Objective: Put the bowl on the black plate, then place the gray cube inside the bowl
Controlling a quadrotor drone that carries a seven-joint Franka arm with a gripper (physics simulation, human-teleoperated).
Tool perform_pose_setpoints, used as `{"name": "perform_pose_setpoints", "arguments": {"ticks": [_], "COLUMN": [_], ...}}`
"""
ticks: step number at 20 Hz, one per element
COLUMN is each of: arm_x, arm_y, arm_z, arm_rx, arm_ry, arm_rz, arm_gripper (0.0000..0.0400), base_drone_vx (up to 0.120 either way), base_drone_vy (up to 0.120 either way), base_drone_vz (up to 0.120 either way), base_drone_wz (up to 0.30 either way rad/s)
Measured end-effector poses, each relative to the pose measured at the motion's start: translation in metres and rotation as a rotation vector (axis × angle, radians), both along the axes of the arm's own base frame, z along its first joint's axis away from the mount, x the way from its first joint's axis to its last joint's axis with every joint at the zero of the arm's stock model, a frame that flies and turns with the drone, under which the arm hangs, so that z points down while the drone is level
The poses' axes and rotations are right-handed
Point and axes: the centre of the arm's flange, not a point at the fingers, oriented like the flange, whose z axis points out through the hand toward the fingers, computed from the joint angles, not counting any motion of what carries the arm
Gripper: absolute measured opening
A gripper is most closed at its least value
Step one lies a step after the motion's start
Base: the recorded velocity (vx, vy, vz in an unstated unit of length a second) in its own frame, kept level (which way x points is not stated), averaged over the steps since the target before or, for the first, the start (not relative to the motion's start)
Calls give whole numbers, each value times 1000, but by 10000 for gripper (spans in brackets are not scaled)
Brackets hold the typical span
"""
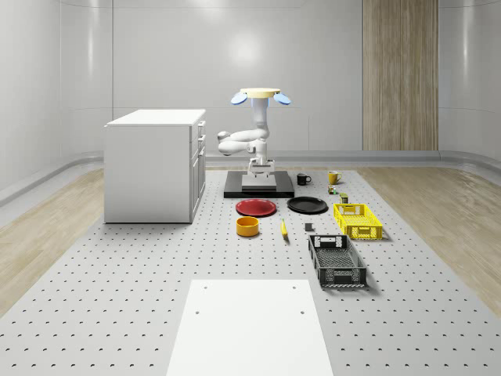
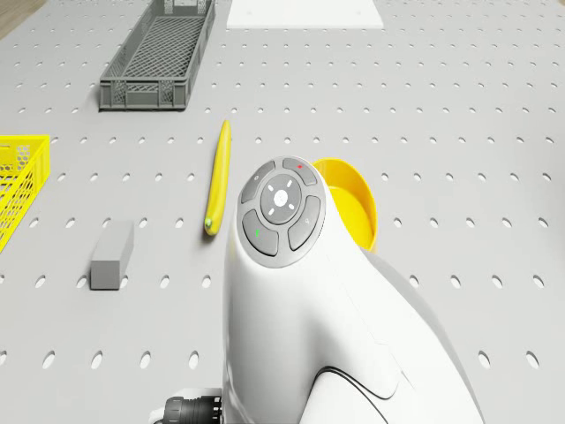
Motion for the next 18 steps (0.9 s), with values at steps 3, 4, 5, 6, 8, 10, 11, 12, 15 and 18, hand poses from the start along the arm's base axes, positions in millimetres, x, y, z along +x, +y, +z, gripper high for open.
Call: {"name": "perform_pose_setpoints", "arguments": {"ticks": [3,4,5,6,8,10,11,12,15,18], "arm_x": [0,0,0,0,0,0,0,0,0,0], "arm_y": [0,0,0,0,0,0,0,0,0,0], "arm_z": [0,0,0,0,0,0,0,0,0,0], "arm_rx": [0,0,0,0,0,0,0,0,0,0], "arm_ry": [0,0,0,0,0,0,0,0,0,0], "arm_rz": [0,0,0,0,0,0,0,0,0,0], "arm_gripper": [400,400,400,400,400,400,400,400,400,400], "base_drone_vx": [120,120,120,120,120,120,120,120,120,120], "base_drone_vy": [0,0,0,0,0,0,0,0,0,0], "base_drone_vz": [-120,-120,-120,-120,-120,-80,0,0,0,0], "base_drone_wz": [0,0,0,0,0,0,0,0,0,0]}}
